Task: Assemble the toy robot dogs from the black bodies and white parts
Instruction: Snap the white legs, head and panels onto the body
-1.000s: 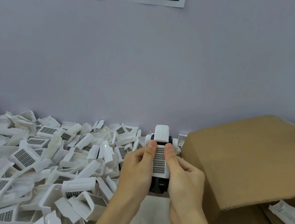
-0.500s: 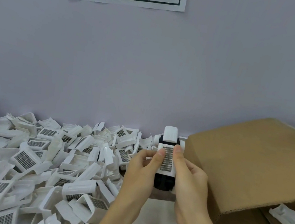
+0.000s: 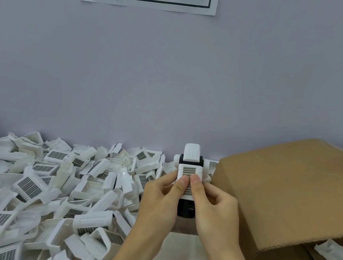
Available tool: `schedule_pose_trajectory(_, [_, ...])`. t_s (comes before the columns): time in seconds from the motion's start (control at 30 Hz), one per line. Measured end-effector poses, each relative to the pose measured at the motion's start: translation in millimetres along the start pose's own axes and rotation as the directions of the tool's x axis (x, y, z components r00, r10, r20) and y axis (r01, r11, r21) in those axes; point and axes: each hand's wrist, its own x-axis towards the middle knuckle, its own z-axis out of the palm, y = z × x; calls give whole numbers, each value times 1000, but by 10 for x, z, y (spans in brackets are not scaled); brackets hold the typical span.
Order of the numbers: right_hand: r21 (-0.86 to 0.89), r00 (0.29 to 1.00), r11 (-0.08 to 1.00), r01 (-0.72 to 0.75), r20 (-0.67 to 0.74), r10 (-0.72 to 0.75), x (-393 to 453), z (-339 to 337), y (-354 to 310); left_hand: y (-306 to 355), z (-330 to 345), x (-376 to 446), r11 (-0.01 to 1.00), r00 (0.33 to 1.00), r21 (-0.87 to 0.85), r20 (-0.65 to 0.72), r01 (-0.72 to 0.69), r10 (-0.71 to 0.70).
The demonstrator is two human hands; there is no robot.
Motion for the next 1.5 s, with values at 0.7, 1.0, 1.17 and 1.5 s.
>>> schedule_pose_trajectory(0.7, [16, 977, 998, -68, 204, 63, 115, -196, 73, 0, -27, -19, 993, 993, 52, 51, 106, -109])
schedule_pose_trajectory(1.0, [-210, 990, 968, 140, 42, -134, 74, -97, 123, 54, 9, -37, 963, 969, -129, -38, 237, -243])
schedule_pose_trajectory(1.17, [-305, 984, 935, 179, 72, -165, 44, -112, 99, 103, 1, -49, 905, 939, -282, -32, 319, -341])
schedule_pose_trajectory(1.5, [-279, 983, 943, 182, 81, -166, -4, -76, 62, 202, -24, -53, 854, 934, -385, 70, 350, -351])
